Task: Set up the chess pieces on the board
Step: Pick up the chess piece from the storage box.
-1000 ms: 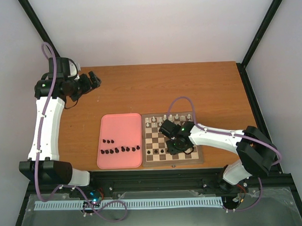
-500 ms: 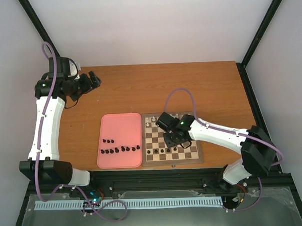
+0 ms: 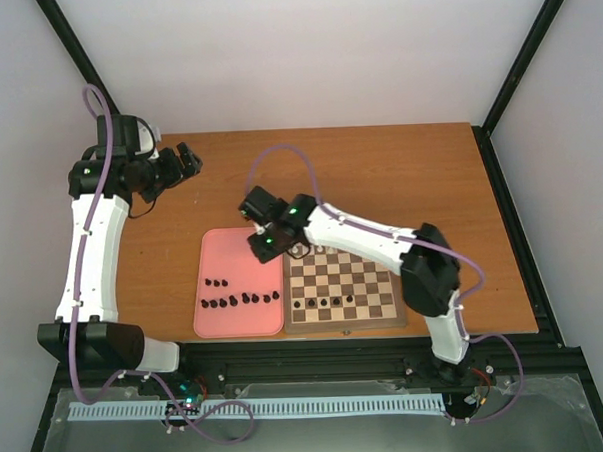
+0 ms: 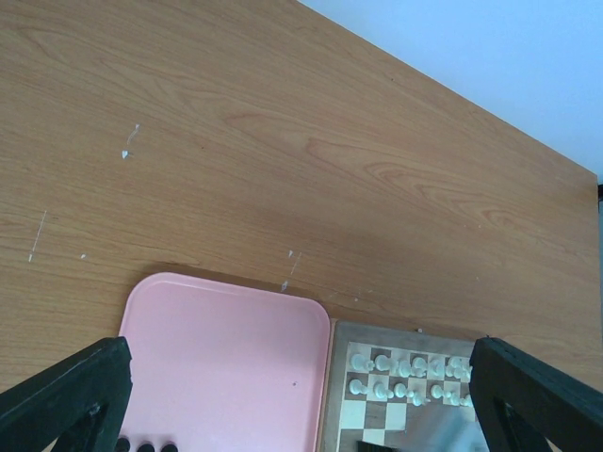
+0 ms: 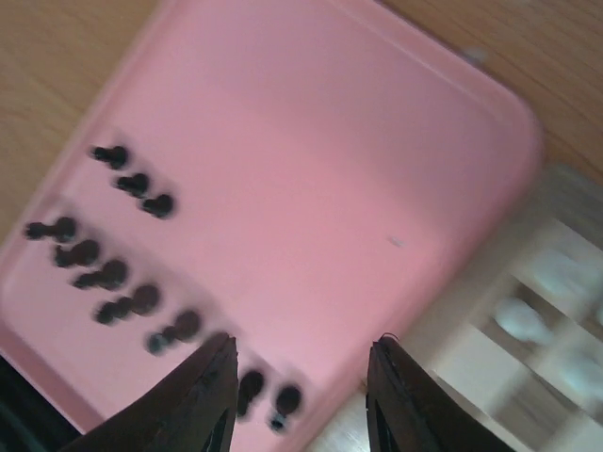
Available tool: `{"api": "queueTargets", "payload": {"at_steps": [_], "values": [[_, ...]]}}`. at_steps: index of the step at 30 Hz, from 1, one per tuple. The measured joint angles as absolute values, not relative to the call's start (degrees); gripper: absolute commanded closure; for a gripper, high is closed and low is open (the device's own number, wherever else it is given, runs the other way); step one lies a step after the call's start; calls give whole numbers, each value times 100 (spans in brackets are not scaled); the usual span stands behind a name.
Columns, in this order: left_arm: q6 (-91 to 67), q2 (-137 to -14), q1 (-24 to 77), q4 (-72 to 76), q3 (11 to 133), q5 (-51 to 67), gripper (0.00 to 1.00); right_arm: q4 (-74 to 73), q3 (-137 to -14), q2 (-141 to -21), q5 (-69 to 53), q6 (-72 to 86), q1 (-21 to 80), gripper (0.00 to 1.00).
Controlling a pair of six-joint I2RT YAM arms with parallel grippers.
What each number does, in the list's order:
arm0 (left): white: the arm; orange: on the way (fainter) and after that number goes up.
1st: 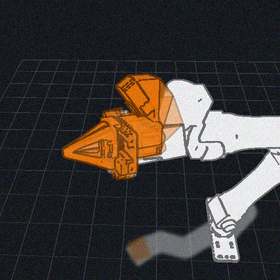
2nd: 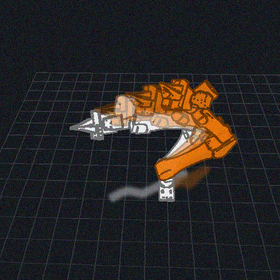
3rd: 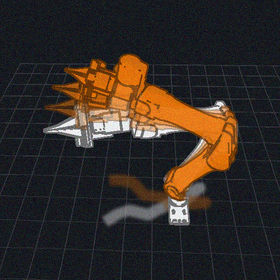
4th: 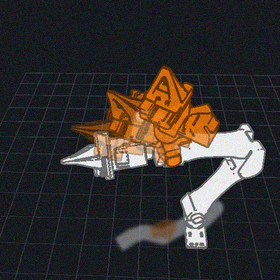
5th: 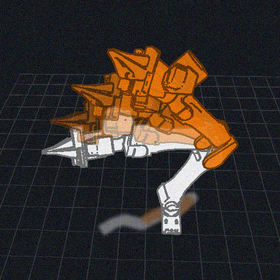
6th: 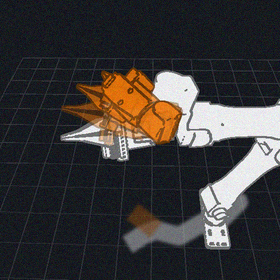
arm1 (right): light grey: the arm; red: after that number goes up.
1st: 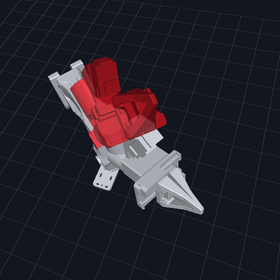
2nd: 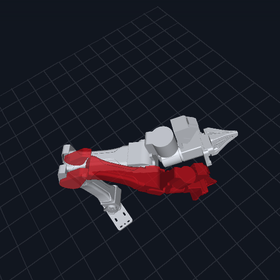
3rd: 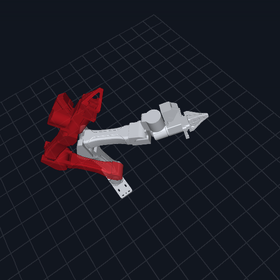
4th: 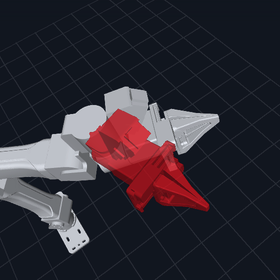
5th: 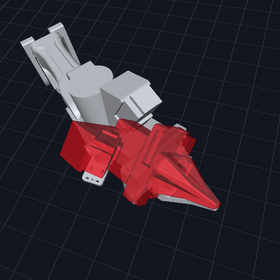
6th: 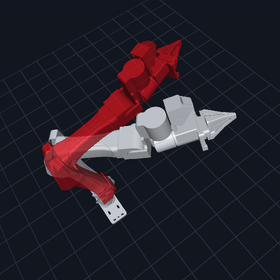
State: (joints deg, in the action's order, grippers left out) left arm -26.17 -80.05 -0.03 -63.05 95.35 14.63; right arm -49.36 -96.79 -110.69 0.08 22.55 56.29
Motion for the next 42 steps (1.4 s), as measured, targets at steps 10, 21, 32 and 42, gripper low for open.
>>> {"api": "queueTargets", "payload": {"at_steps": [10,21,32,42], "values": [[-2617,-7964,1,-6305,9535,1466,0,-5148,-11889,-13203,-1090,1446,6226,60],[-2620,-7964,1,-6300,9533,1466,0,-5457,-12634,-14003,-1588,1085,6230,60],[-2617,-7961,1,-6300,9478,1463,0,-5511,-13100,-14473,-1625,1009,6206,62],[-2617,-7955,1,-6298,9443,1463,0,-5520,-13144,-14573,-1614,1011,6121,68]]}}
